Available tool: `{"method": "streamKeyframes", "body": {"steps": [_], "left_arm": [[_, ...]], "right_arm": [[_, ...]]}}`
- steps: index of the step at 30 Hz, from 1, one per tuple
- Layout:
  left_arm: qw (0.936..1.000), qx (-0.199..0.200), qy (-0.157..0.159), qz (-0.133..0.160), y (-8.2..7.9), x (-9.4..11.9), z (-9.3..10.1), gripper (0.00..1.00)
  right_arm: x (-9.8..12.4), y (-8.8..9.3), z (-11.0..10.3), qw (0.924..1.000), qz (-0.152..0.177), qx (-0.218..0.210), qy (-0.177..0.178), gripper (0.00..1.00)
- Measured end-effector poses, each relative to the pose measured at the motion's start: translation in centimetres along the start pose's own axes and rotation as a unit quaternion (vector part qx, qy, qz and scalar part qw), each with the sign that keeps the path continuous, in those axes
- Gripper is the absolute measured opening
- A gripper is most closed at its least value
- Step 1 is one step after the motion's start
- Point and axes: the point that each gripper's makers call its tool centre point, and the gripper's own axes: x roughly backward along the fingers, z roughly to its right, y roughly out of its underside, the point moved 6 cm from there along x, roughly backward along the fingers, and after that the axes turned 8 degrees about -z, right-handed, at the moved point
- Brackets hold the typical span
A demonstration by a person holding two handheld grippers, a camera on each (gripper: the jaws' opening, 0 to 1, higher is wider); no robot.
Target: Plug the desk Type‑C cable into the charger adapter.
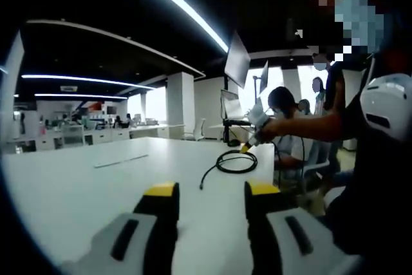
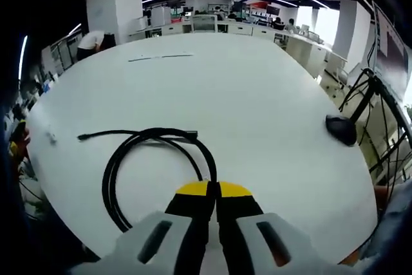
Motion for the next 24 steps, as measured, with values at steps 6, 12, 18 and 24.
{"method": "streamKeyframes", "body": {"steps": [6,12,18,24], "left_arm": [[1.0,0.0,0.0,-0.002,0.1,0.0,0.0,0.4],[1.0,0.0,0.002,-0.002,0.1,-0.1,0.2,0.4],[1.0,0.0,0.001,-0.003,0.1,-0.1,0.2,0.4],[1.0,-0.001,-0.001,-0.004,0.0,0.0,0.3,0.4]], "right_arm": [[-0.1,1.1,-0.9,0.9997,-0.004,0.022,0.0,0.02],[-0.3,1.3,-0.9,0.9985,0.001,0.054,-0.003,0.13],[0.1,0.4,-1.5,0.996,0.024,0.086,-0.004,0.17],[0.0,-0.6,-2.9,0.9916,0.037,0.123,-0.007,0.18]]}}
